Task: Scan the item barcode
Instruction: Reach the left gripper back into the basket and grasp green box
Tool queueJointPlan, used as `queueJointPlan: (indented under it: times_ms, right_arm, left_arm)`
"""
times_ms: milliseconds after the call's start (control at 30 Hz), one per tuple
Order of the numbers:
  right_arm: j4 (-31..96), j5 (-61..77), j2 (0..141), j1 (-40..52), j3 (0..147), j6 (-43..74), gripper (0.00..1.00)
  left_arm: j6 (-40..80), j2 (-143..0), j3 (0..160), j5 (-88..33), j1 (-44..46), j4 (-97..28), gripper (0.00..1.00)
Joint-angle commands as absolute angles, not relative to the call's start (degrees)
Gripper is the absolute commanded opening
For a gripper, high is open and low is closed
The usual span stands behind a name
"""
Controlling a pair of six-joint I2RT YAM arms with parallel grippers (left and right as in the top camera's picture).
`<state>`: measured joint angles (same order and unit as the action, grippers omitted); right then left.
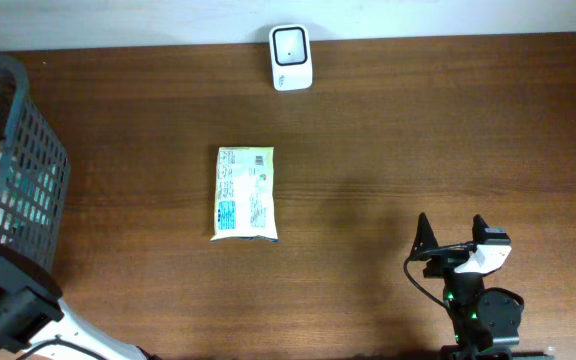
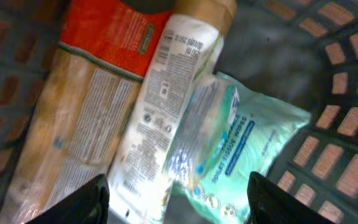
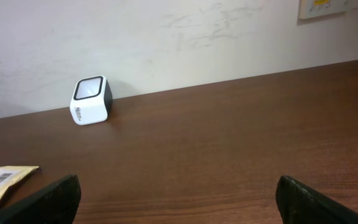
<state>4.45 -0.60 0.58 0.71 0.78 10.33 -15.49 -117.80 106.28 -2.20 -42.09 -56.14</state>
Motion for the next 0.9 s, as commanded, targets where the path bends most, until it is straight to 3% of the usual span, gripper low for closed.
queueJointPlan:
  times_ms: [0, 167, 233, 300, 467, 667, 800, 867]
  right_arm:
    - [4.6, -0.7, 0.3, 1.1, 0.3, 10.1, 0.99]
    - [4.6, -0.7, 0.3, 1.1, 0.3, 10.1, 0.99]
    - [4.6, -0.7, 0.3, 1.1, 0.3, 10.1, 0.99]
    - [4.6, -0.7, 0.3, 1.1, 0.3, 10.1, 0.99]
    - [4.6, -0.7, 0.3, 1.1, 0.3, 10.1, 0.99]
    - [4.6, -0.7, 0.3, 1.1, 0.3, 10.1, 0.99]
    - [4.6, -0.7, 0.3, 1.1, 0.3, 10.1, 0.99]
    - [4.6, -0.7, 0.3, 1.1, 0.3, 10.1, 0.99]
  left_arm:
    - [-17.9, -121.8, 104.0, -4.1, -42.2, -53.1, 0.69]
    - [-17.9, -126.5, 104.0, -4.3, -41.9, -49.8, 0.64]
    - [-17.9, -127.1, 104.0, -4.3, -41.7, -49.2, 0.49]
    - [-17.9, -127.1, 104.1, -4.3, -41.6, -48.4, 0.25]
    - [-17.0, -126.8, 104.7, -5.2, -41.1, -48.2, 0.06]
    - [-16.3, -124.3, 105.5, -5.1, -39.4, -48.9, 0.00]
    - [-16.3, -123.4, 105.5, -5.1, -39.1, -50.1, 0.09]
    - [-16.3, -123.5, 105.3, -5.2, -39.1, -50.6, 0.00]
